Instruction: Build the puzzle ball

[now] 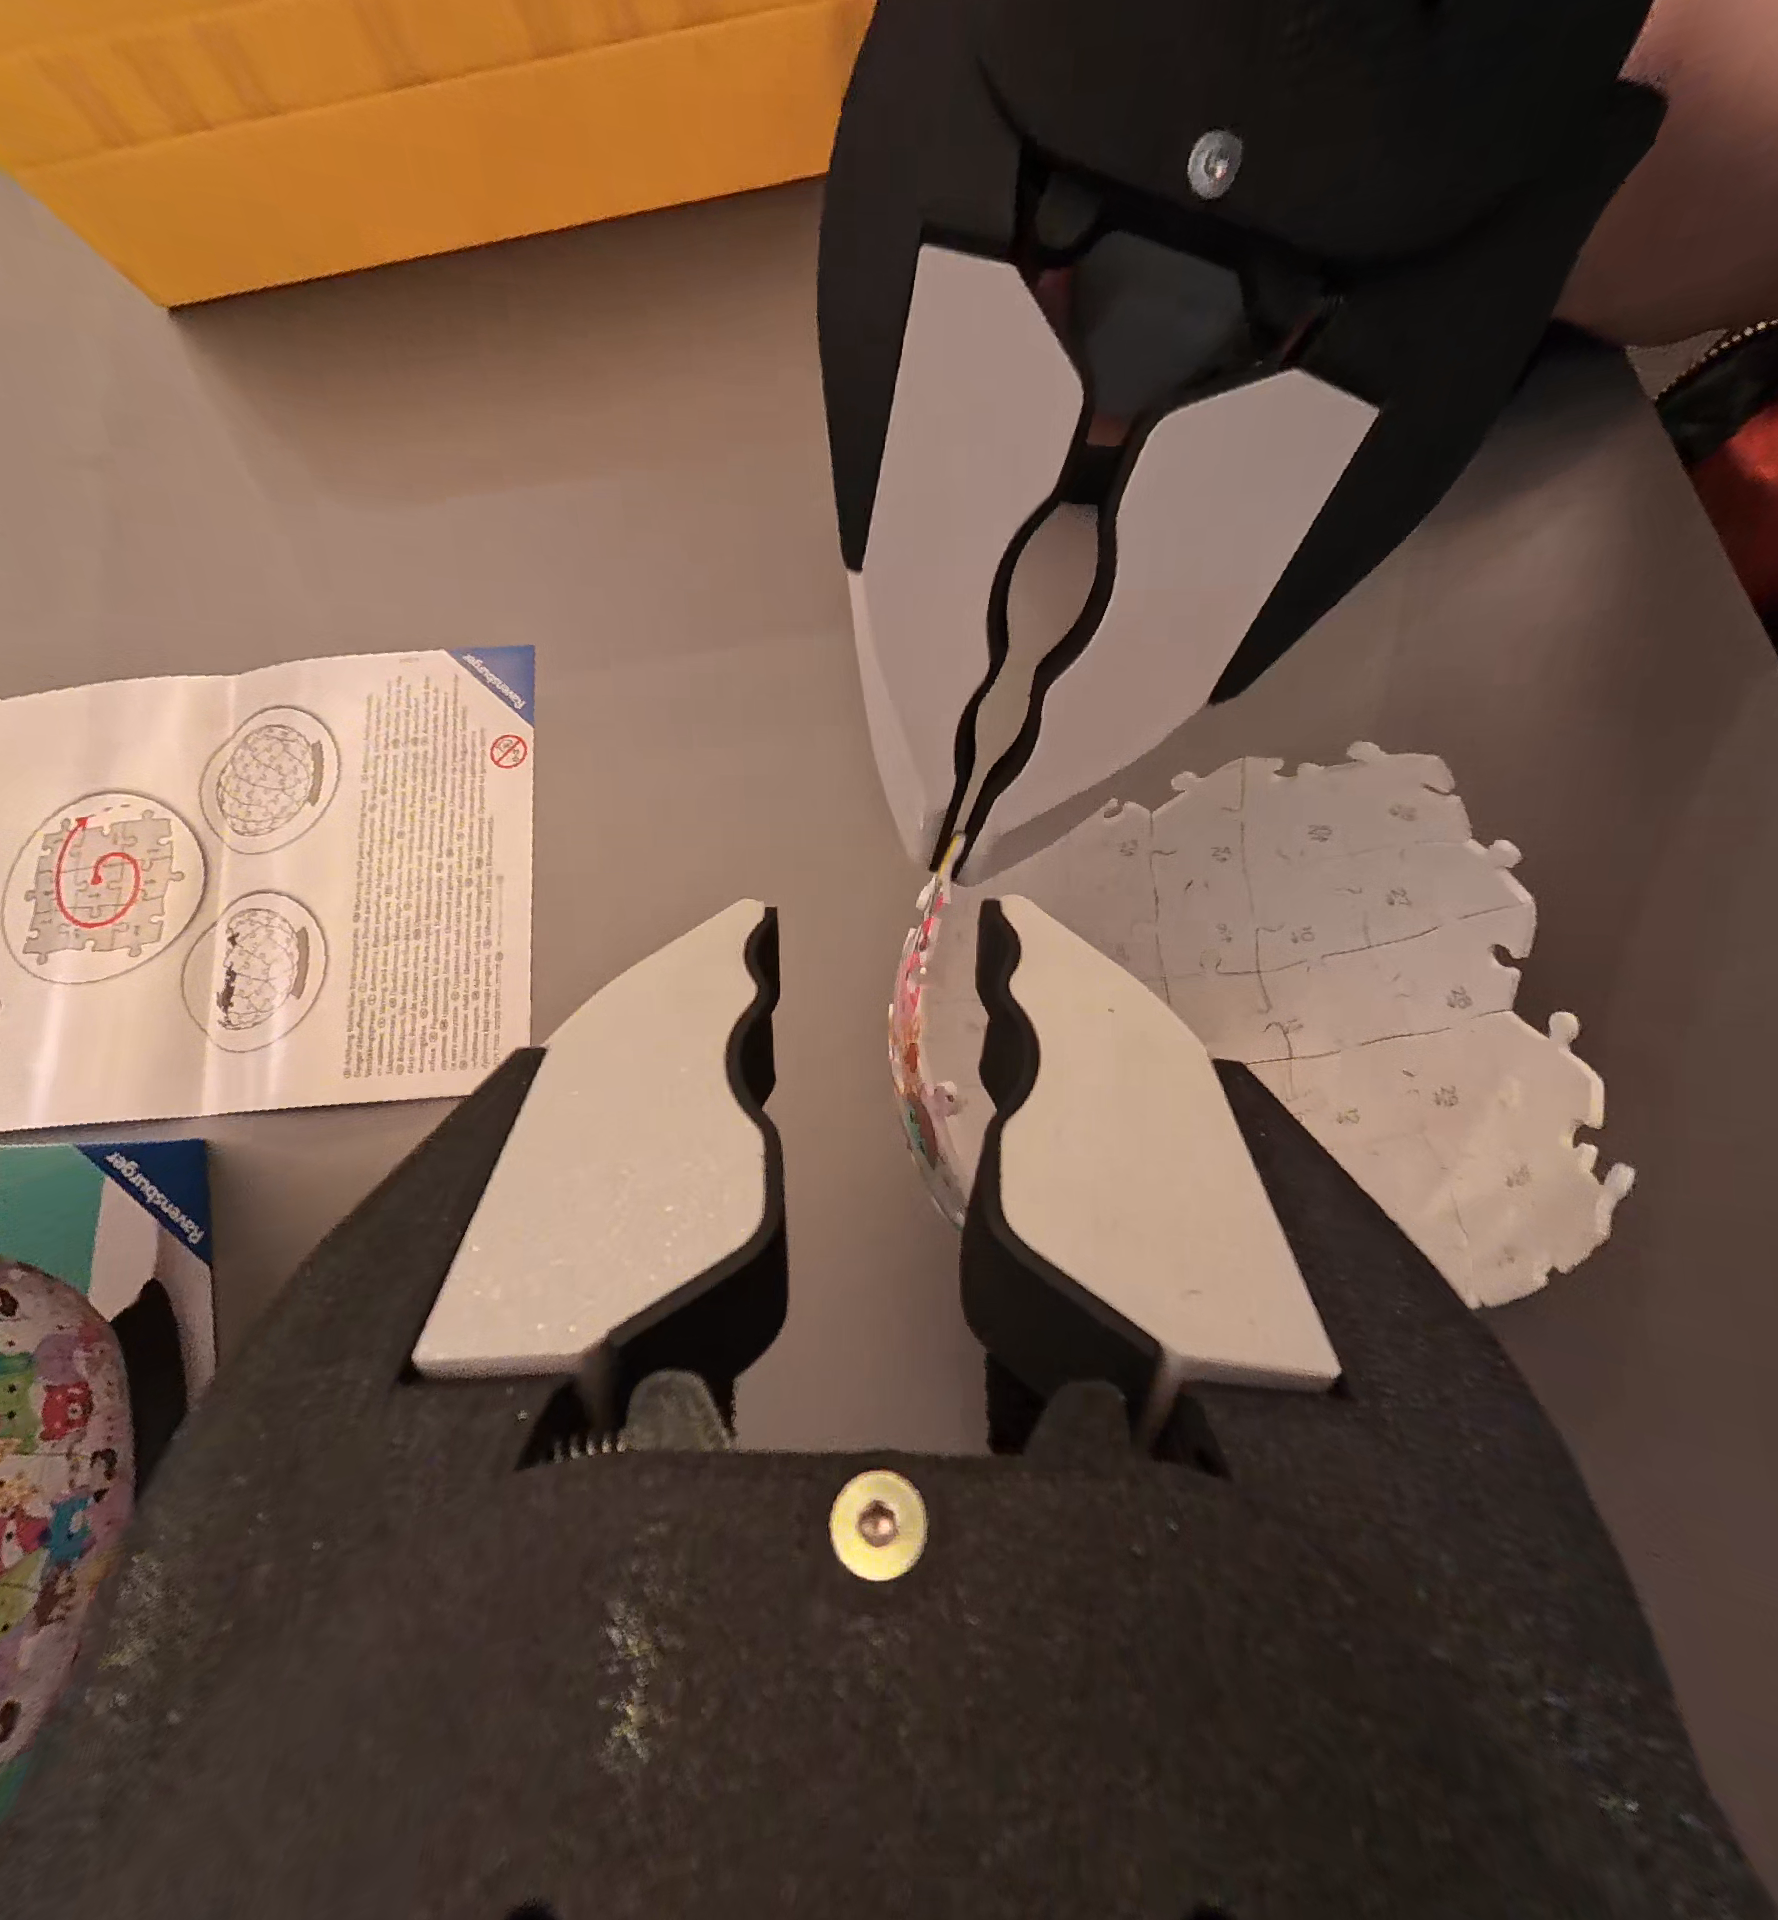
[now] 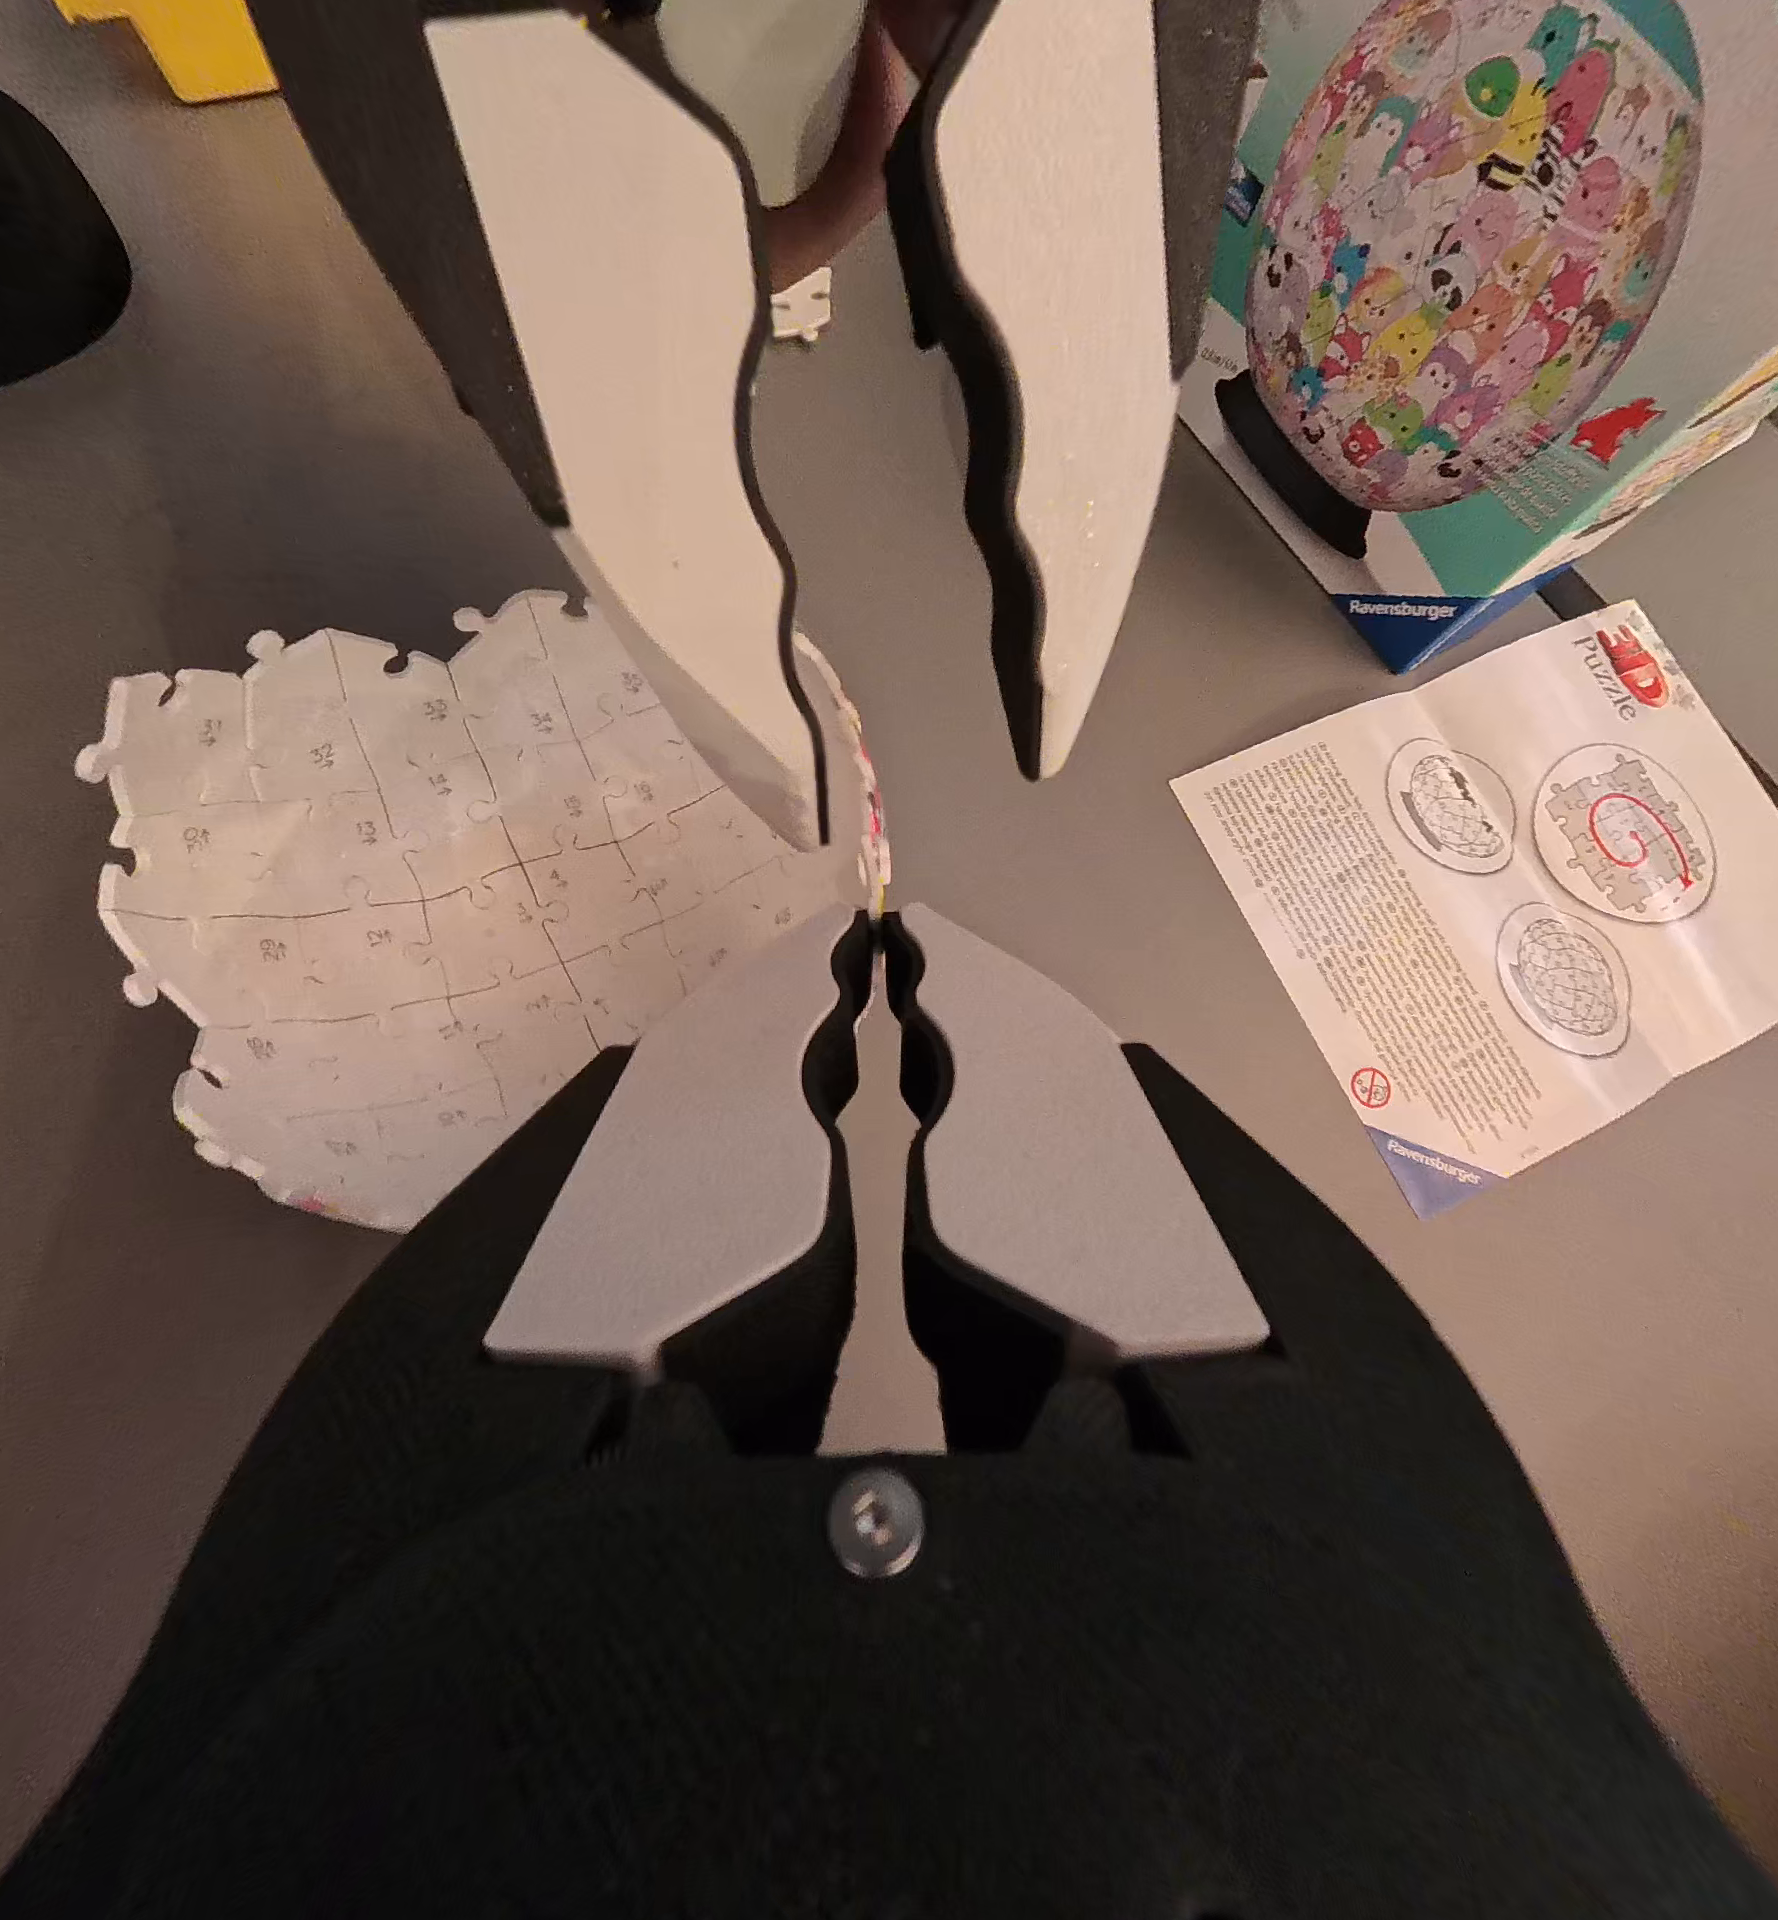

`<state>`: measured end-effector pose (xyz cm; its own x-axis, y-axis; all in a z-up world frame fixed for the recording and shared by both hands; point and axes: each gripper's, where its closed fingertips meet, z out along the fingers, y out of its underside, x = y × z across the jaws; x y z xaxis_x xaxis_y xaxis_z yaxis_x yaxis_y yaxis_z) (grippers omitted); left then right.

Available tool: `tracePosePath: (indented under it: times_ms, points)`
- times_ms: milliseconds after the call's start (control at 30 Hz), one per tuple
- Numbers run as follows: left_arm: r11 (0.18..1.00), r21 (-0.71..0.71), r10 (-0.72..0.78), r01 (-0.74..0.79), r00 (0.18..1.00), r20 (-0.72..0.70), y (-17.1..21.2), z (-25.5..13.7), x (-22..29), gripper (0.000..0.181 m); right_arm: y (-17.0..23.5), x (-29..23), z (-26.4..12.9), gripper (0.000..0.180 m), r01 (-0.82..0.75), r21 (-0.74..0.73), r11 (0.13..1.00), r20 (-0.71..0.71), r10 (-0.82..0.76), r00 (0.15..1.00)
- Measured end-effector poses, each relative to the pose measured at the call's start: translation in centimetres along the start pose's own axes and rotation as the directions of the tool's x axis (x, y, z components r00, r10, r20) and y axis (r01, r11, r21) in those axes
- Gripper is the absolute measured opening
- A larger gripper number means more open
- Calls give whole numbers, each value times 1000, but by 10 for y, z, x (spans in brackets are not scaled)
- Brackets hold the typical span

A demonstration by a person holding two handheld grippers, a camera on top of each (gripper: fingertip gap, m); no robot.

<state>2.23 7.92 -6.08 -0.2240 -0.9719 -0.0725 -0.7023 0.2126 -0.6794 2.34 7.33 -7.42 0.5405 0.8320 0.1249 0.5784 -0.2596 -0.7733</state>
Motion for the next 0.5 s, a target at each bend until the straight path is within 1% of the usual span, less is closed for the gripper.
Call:
tracePosePath:
  times_ms: [233,300,400,500]
  points:
    - [997,-61,51,-51,999,-13,3,12,5,29,0,0,2,3,-10,-5,1000,-8,10,1000]
    - [995,-78,68,-69,998,-13,5,15,6,25,1,1,2,3,-17,-4,1000,-10,17,1000]
    - [994,-85,72,-73,997,-25,7,16,7,20,1,1,3,3,-28,-1,1000,-9,28,1000]
    - [994,-80,77,-78,997,-22,7,15,7,19,1,2,3,3,-32,1,999,-14,32,999]
